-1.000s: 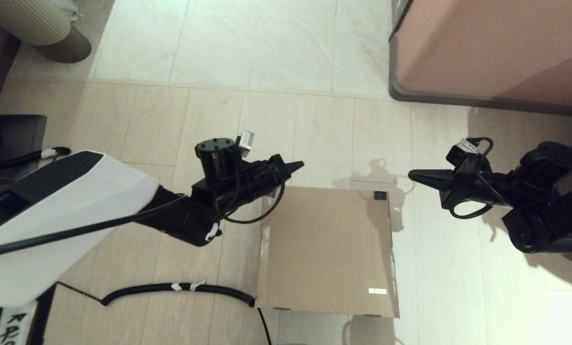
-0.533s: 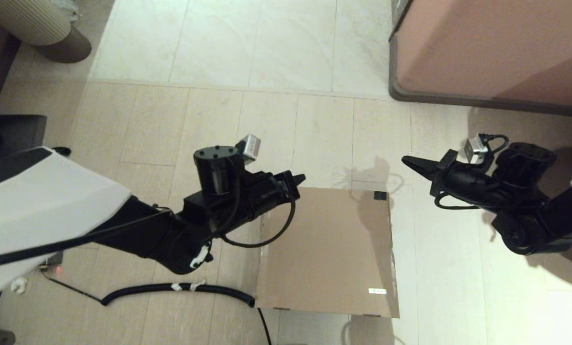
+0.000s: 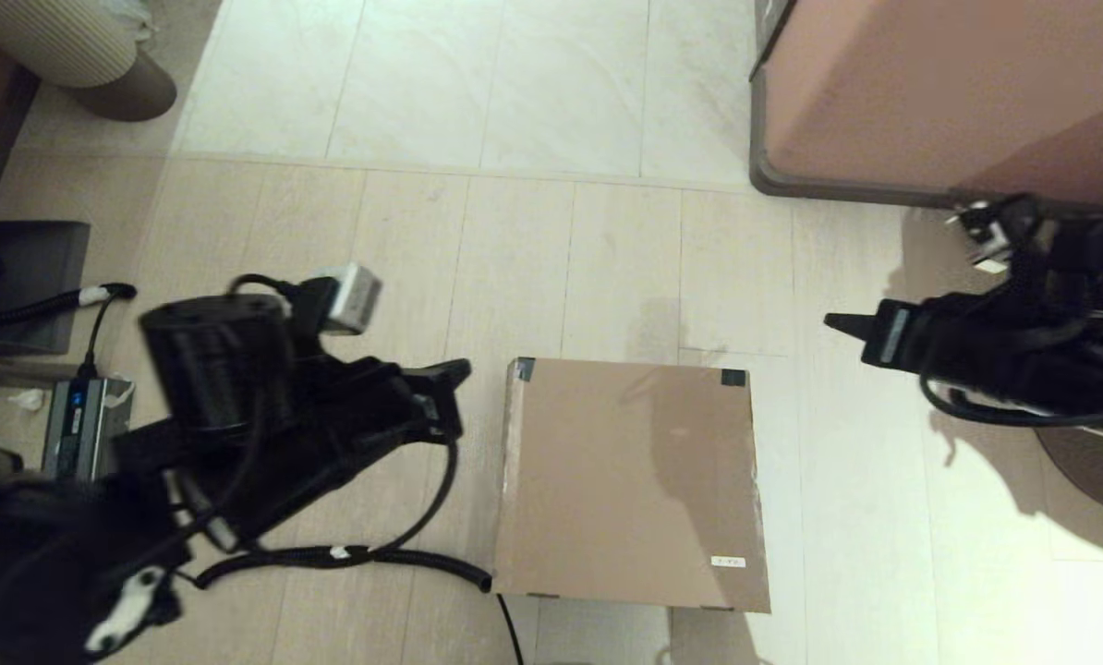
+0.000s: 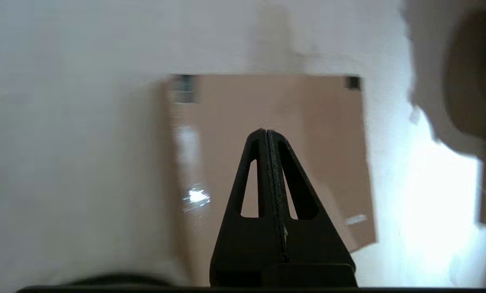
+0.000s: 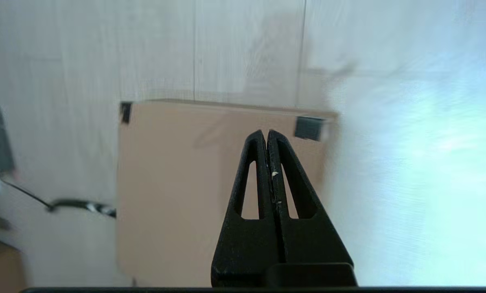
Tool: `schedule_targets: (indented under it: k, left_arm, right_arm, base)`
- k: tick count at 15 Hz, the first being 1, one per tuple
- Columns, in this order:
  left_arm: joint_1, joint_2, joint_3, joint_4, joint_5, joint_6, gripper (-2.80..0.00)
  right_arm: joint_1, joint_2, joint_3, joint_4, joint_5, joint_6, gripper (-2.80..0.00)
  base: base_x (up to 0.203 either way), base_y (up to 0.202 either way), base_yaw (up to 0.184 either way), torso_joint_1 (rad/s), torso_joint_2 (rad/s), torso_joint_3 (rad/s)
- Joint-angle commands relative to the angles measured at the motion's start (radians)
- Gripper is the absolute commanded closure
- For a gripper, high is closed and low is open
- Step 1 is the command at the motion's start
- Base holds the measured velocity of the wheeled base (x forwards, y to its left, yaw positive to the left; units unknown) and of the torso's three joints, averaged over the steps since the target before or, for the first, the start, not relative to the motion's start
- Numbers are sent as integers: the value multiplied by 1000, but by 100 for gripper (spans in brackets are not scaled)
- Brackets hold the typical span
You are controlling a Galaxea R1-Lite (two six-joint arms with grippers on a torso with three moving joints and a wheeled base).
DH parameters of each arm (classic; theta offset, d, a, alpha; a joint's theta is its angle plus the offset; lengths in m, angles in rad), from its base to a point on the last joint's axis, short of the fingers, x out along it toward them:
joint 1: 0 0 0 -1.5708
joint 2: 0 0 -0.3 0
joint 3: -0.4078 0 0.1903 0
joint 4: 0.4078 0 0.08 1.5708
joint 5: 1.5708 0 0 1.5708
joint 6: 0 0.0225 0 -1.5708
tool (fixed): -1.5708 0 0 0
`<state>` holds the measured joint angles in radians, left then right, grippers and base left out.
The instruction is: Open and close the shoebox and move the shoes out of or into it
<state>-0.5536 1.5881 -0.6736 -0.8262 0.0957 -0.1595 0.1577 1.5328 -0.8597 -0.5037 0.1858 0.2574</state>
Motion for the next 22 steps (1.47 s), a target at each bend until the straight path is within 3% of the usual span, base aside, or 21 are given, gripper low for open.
schedule_targets:
  k: [1, 3, 6, 8, 11, 13, 14, 16, 18, 20, 22]
  left_arm:
    - [102, -289, 120, 15, 21, 0, 0]
    - [320, -519, 265, 46, 49, -2, 0]
    - [435, -839, 540, 91, 41, 16, 0]
    - [462, -1045, 607, 241, 28, 48, 0]
    - [498, -1316, 631, 661, 18, 151, 0]
    - [538, -1403, 631, 815, 14, 197, 0]
    - [552, -1400, 622, 866, 18, 209, 0]
    - [575, -1391, 614, 883, 48, 216, 0]
    - [571, -1428, 614, 883, 39, 214, 0]
    - [565, -1540, 615, 894, -31, 215, 0]
    - [561, -1594, 633, 874, -84, 198, 0]
  right_arm:
    - [-14, -323, 74, 55, -13, -36, 0]
    - [-97, -577, 183, 131, -29, -56, 0]
    - [-171, -937, 396, 308, -41, -92, 0]
    - [-199, -1118, 558, 447, -45, -157, 0]
    - [-219, -1243, 785, 524, -55, -227, 0]
    - [-221, -1257, 823, 558, -156, -242, 0]
    - [-220, -1254, 822, 599, -166, -247, 0]
    - [-210, -1248, 818, 608, -163, -249, 0]
    - [-117, -1241, 818, 608, -163, -248, 0]
    - [-28, -1256, 821, 604, -164, -241, 0]
    - [-26, -1257, 844, 534, -191, -219, 0]
  base:
    - [0, 0, 0, 0, 0, 0]
    - [0, 0, 0, 0, 0, 0]
    - [0, 0, 0, 0, 0, 0]
    - [0, 0, 0, 0, 0, 0]
    - [0, 0, 0, 0, 0, 0]
    - [0, 0, 0, 0, 0, 0]
    - [0, 0, 0, 0, 0, 0]
    - [0, 0, 0, 0, 0, 0]
    - [0, 0, 0, 0, 0, 0]
    - [0, 0, 0, 0, 0, 0]
    - [0, 0, 0, 0, 0, 0]
